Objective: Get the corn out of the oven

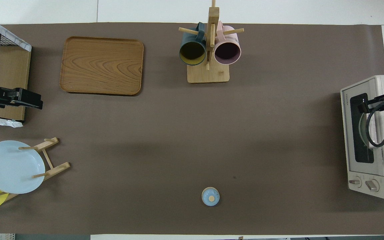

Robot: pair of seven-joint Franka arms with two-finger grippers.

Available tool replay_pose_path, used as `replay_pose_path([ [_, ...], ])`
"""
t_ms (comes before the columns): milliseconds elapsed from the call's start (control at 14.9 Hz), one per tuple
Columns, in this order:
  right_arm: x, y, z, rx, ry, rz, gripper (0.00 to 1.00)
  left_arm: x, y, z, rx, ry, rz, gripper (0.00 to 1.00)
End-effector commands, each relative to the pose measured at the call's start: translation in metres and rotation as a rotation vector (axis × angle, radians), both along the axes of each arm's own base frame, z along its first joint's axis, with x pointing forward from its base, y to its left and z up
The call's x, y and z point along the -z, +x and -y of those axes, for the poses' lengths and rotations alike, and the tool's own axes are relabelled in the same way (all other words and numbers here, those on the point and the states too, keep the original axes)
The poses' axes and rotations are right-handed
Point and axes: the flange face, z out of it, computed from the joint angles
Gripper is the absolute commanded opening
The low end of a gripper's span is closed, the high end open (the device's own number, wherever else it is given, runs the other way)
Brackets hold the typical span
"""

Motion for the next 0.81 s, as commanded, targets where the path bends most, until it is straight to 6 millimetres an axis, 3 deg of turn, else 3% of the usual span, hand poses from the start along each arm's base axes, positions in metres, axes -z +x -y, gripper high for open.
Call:
replay_pose_path([
  [0,0.022,-0.018,0.012,-0.014,-0.045,0.013,0.00,-0.003,-0.002,-0.002,0.004,0.017,-0.007,1.00],
  [268,0.052,-0.019,0.019,0.061,-0.139,-0.012,0.00,-0.002,-0.002,-0.002,0.004,0.018,-0.008,1.00],
  [738,0.065,-0.019,0.031,0.008,-0.206,-0.031,0.00,-0.002,-0.003,-0.002,0.002,0.017,-0.009,1.00],
])
